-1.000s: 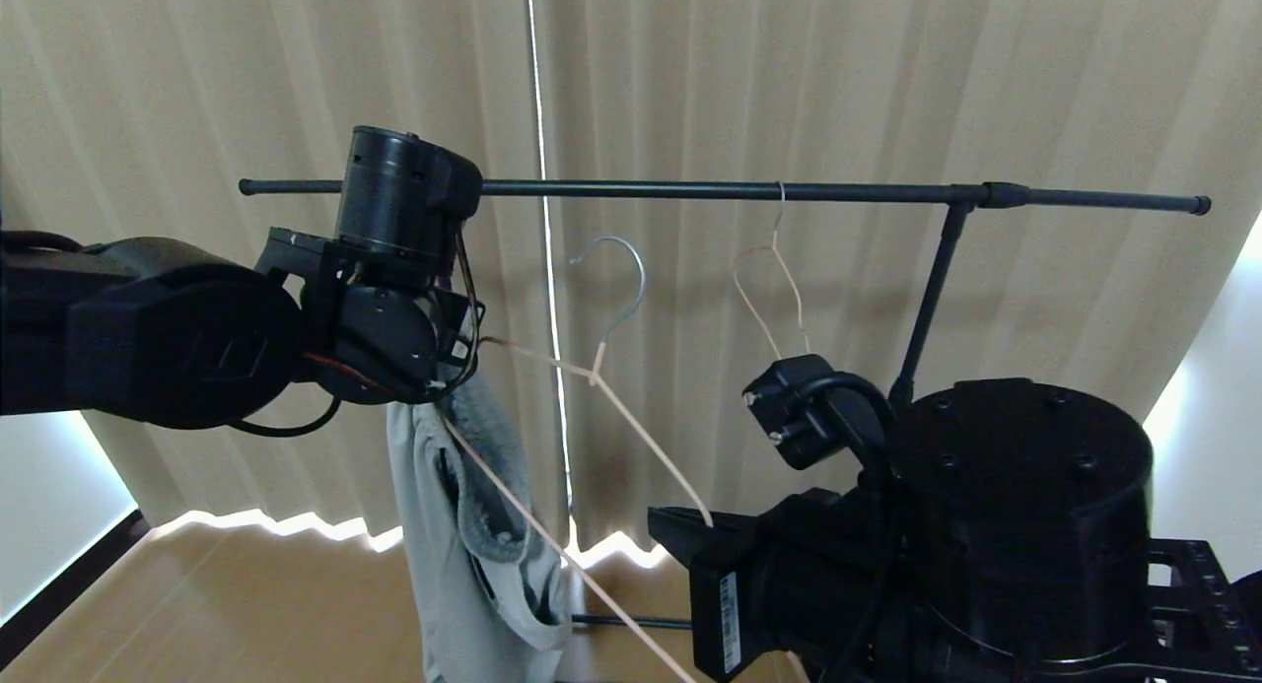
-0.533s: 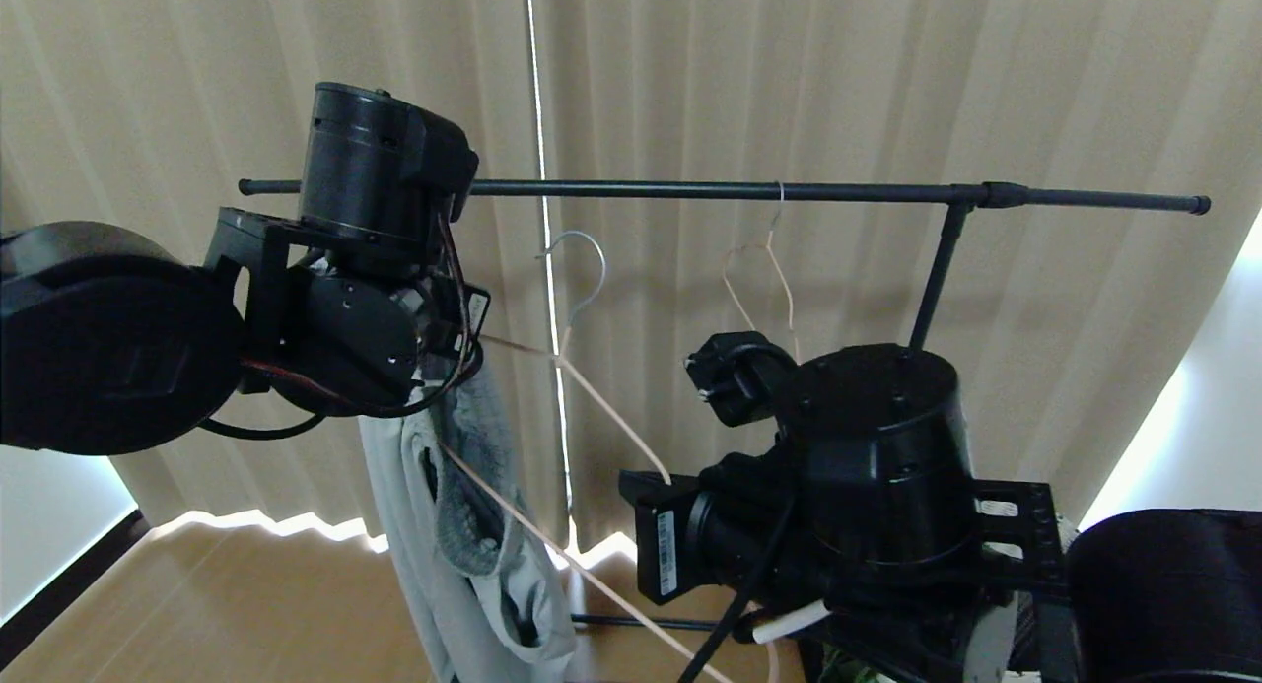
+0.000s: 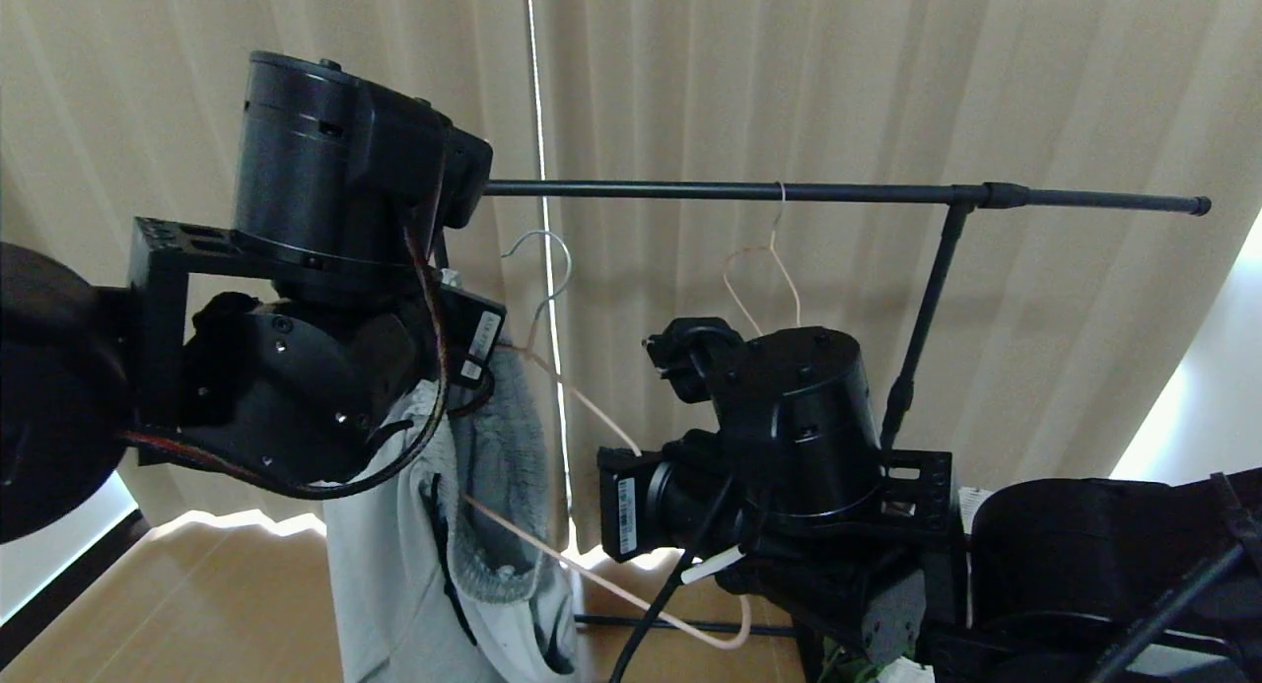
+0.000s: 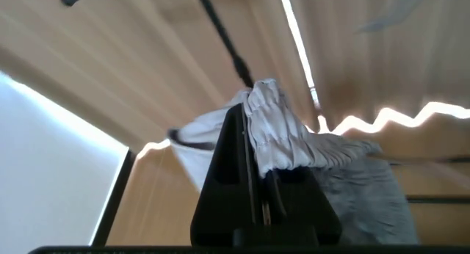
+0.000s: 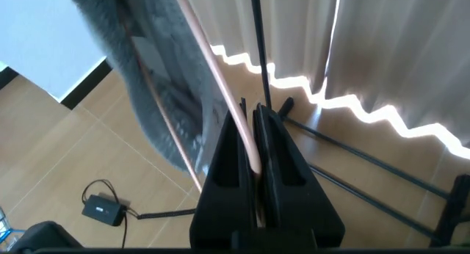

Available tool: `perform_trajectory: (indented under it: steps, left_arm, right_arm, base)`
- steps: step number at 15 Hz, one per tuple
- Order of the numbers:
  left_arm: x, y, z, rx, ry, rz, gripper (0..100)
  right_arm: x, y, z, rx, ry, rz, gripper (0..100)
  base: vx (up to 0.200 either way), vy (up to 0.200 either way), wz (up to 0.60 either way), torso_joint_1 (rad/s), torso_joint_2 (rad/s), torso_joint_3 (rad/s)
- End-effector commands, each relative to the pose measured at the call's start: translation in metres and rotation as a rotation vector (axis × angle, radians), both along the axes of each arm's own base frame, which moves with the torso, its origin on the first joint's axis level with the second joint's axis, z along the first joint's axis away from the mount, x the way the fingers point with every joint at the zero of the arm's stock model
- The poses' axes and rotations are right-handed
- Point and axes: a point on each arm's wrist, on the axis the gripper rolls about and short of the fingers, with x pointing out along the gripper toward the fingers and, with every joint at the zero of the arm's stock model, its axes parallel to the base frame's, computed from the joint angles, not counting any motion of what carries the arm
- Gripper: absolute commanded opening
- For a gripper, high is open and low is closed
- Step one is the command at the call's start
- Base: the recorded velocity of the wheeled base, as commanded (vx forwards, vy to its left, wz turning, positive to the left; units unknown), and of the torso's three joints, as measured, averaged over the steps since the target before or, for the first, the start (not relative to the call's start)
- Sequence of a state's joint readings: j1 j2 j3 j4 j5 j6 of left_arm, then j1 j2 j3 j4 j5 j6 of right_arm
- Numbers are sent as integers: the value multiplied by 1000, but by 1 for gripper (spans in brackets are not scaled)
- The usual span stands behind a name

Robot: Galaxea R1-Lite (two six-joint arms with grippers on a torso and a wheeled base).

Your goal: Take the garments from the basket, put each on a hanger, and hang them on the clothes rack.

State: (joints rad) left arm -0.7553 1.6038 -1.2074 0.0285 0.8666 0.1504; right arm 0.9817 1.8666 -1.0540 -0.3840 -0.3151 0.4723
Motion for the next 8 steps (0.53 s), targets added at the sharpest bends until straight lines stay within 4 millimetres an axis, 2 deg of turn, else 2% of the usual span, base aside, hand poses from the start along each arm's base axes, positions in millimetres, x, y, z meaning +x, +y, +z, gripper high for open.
perform_trajectory:
  steps: [1,4,6,8]
  left_arm:
    - [-11,-9,3,-9,-6,-54,0]
    - [-18,-9,6,-10,-9,-78,0]
    - [-21,-6,-1,-2,13,-99,0]
    - [-32,3,-5,-22,58,-218,0]
  right_arm:
    - [4,-1,1,5,-4,-10,0]
    - [11,-8,5,12,-10,-37,0]
    - [11,-17,16,37,-28,-57,0]
    - [15,-24,21,49,-37,-79,0]
  base:
    - [0,0,0,0,0,0]
    - [0,0,0,0,0,0]
    - [0,0,0,0,0,0]
    - [0,0,0,0,0,0]
